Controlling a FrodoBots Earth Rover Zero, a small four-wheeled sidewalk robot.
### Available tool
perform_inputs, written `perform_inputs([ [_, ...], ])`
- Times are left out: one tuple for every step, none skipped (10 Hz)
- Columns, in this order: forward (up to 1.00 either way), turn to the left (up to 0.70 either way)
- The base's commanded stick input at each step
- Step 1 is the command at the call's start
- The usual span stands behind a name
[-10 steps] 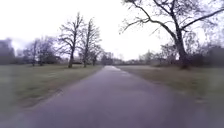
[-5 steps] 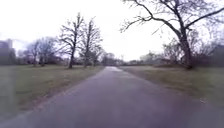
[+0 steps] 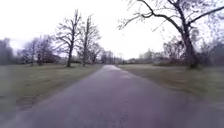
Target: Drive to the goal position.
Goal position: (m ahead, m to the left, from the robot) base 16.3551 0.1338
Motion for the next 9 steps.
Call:
perform_inputs([
  [1.00, 0.00],
  [1.00, 0.00],
  [1.00, 0.00],
  [1.00, 0.00],
  [1.00, 0.00],
  [1.00, 0.00],
  [1.00, 0.00],
  [1.00, 0.00],
  [1.00, 0.00],
])
